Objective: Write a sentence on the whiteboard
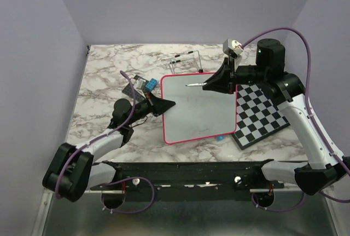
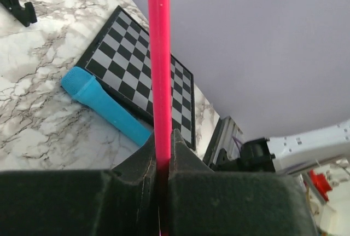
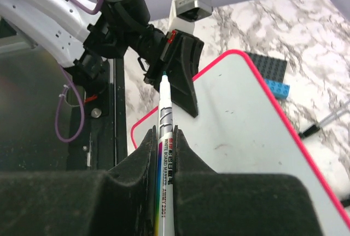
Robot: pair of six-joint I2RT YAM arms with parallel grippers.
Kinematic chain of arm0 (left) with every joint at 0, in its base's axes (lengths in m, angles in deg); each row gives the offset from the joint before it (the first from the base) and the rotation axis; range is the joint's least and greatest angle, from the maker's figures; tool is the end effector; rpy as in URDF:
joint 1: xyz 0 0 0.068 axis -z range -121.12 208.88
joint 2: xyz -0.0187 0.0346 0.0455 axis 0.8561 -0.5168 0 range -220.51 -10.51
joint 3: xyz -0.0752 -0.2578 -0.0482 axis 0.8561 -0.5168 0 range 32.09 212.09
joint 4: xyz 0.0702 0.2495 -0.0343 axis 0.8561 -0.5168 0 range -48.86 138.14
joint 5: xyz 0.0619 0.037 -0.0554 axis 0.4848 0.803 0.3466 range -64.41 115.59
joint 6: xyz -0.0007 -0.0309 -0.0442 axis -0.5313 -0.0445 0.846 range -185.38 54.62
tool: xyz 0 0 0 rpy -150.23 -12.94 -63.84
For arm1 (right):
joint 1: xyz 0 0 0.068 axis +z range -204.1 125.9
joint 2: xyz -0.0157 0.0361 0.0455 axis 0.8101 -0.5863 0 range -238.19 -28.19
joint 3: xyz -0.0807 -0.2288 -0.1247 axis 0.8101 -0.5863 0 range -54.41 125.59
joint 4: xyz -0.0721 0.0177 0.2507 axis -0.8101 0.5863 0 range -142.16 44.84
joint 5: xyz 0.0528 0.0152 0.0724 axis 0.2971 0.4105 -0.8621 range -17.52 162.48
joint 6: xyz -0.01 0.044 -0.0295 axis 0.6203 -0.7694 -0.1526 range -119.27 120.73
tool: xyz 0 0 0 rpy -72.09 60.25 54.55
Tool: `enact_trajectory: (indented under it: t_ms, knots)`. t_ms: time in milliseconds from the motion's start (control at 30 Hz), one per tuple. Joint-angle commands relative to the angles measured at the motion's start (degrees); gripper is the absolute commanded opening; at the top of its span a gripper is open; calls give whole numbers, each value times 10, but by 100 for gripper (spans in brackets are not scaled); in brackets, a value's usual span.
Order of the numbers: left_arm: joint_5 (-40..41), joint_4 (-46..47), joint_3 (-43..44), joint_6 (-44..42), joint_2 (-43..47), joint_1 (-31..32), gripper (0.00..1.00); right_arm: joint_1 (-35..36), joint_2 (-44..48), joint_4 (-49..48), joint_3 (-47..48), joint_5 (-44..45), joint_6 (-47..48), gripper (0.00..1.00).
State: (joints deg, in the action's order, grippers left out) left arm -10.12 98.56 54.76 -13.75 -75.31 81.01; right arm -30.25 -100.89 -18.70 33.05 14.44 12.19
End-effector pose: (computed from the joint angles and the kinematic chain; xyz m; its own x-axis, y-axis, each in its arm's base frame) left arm 0.2065 -0.1064 0.2474 -0.5764 -0.4529 -0.6802 0.6267 0.2892 -0.7236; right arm 0.2174 0.1292 0.4562 -0.0987 -0.1587 -0.9824 -0.9884 0.1303 0.0783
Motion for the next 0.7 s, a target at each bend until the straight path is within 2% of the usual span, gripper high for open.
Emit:
enact_trajectory:
  t_ms: [0,167,367,500,667]
  knots:
    - [121,191,18,1,-57,55,0,-37,43,43,-46,28,44,0]
    - [171,272,17,3,-125,85,0,-70,72,50,-112,48,70,0]
    - [187,292,27,-30,-166,99,0,-77,72,55,-172,86,103,0]
    - [177,317,25,-35,-190,100,0,-91,45,42,-185,79,109,1]
    - [165,340,22,-35,-205,101,0,-93,4,15,-175,20,110,1]
